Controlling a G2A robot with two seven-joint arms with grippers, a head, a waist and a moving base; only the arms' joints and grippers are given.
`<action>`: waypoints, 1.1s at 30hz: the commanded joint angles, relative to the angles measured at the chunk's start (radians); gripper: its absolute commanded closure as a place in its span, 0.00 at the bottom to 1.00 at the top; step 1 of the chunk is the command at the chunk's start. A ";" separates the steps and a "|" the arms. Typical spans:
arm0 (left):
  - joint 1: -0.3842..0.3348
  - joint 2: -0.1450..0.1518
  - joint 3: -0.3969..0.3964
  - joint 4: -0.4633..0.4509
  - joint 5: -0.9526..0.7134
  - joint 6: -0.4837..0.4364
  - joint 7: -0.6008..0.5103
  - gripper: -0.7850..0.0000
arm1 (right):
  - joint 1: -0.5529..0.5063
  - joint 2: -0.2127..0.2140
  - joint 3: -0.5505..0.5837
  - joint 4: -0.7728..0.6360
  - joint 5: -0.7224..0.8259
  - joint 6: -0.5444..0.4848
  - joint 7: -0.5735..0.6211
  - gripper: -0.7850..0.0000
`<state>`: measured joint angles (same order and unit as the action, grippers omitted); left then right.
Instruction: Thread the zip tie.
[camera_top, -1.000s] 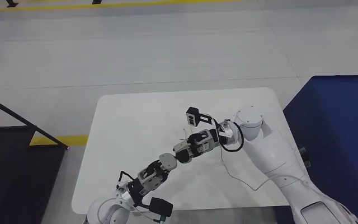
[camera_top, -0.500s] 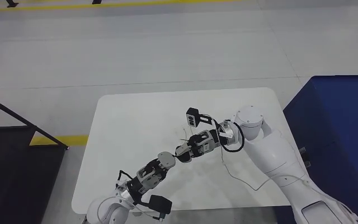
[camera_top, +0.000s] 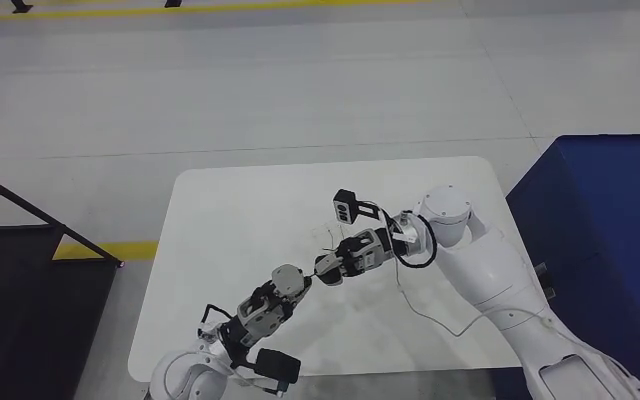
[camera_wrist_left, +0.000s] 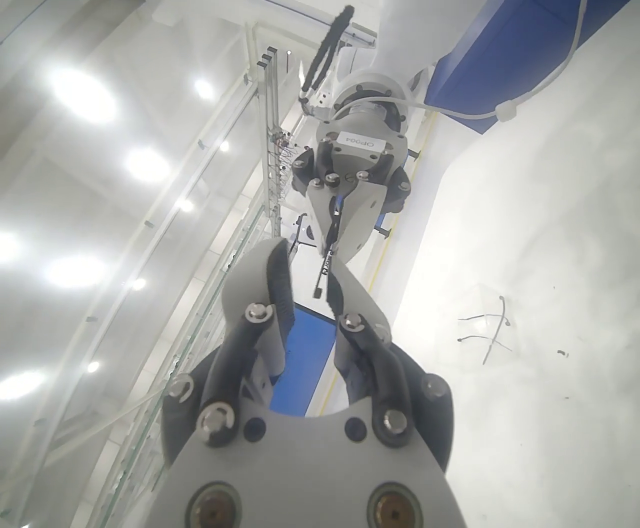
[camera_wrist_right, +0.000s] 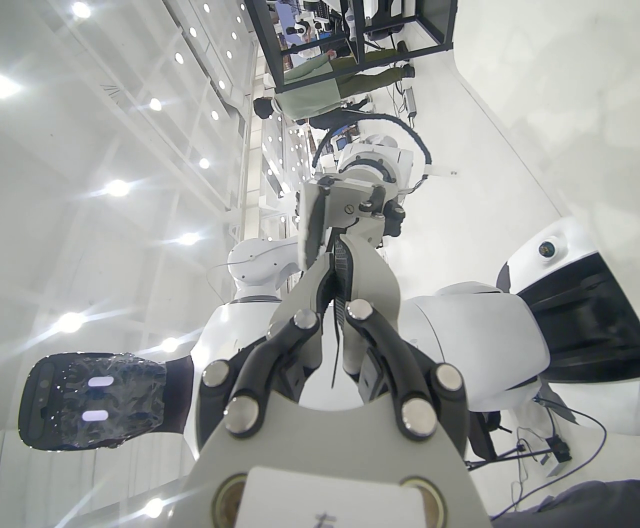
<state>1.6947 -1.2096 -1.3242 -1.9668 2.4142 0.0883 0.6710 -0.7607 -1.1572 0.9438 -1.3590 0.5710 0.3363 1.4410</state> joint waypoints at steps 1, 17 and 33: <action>0.011 0.003 -0.022 -0.007 -0.036 -0.011 0.007 0.00 | 0.001 0.002 0.007 0.002 0.003 -0.006 0.000 1.00; 0.042 0.001 -0.058 0.015 -0.798 -0.433 -0.109 0.00 | -0.027 0.011 0.050 -0.048 0.056 -0.080 -0.014 1.00; 0.046 0.010 -0.147 -0.032 -1.405 -0.596 -0.714 0.00 | -0.117 0.044 0.159 -0.252 0.020 -0.192 -0.021 1.00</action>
<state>1.7405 -1.1994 -1.4710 -1.9989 1.0108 -0.5082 -0.0401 -0.8774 -1.1137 1.1027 -1.6108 0.5909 0.1441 1.4205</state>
